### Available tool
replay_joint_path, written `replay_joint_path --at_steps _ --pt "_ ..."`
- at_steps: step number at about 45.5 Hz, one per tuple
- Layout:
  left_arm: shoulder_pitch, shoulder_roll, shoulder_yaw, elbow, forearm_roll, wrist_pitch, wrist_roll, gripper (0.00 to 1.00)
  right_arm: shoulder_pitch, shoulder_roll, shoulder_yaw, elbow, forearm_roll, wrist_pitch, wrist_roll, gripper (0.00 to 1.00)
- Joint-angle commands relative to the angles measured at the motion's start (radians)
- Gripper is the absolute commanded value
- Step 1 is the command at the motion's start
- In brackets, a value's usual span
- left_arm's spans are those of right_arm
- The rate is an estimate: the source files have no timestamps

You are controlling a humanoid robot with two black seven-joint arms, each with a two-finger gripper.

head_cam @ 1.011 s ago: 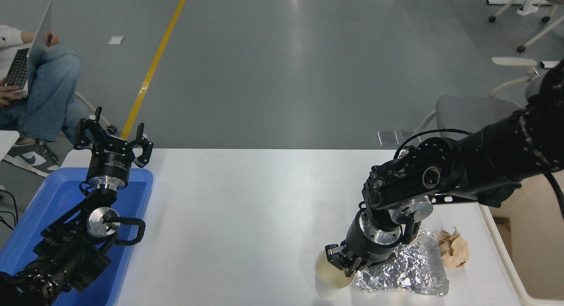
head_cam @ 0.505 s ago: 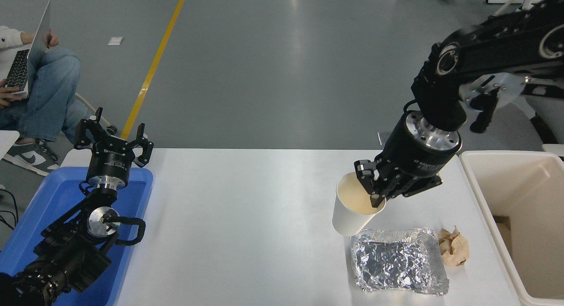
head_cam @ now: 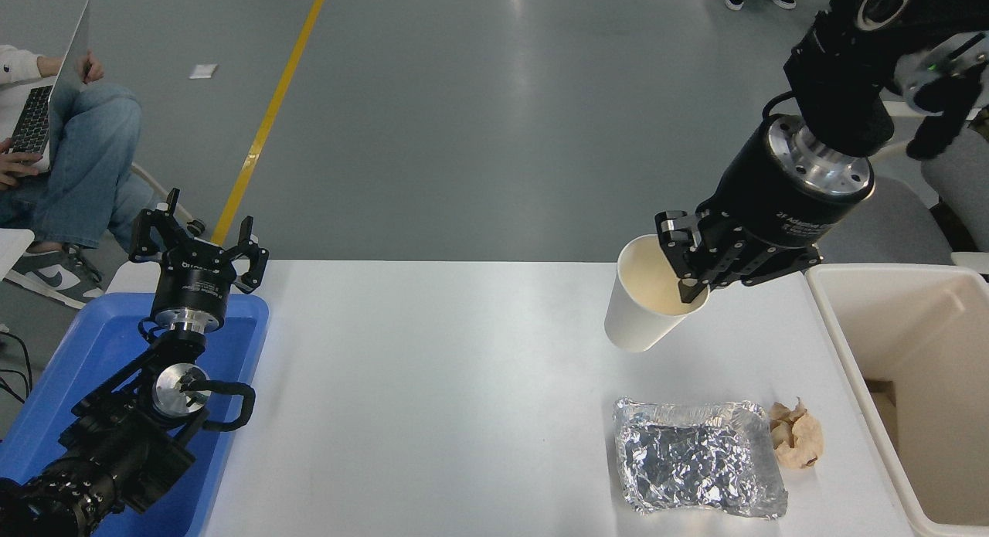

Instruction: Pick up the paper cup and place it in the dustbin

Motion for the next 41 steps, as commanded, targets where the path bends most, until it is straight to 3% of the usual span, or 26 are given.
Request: replay_joint_path --at_steps 1,10,17,32,41 --pt "0.0 0.0 0.0 0.001 0.0 0.0 0.0 0.99 -0.062 -0.146 -0.137 -0.079 -0.074 0.002 0.0 0.0" --pt "0.0 0.0 0.0 -0.001 0.0 0.0 0.0 0.99 -0.115 -0.346 -0.147 -0.145 -0.272 0.002 0.0 0.0" --pt "0.0 0.0 0.0 -0.001 0.0 0.0 0.0 0.99 -0.219 -0.529 -0.134 -0.22 -0.358 0.002 0.0 0.0" --pt "0.0 0.0 0.0 -0.001 0.0 0.0 0.0 0.99 -0.699 -0.572 0.034 -0.519 -0.383 -0.288 0.002 0.0" --pt "0.0 0.0 0.0 0.001 0.0 0.0 0.0 0.99 -1.108 -0.48 0.258 -0.746 -0.383 -0.461 0.002 0.0"
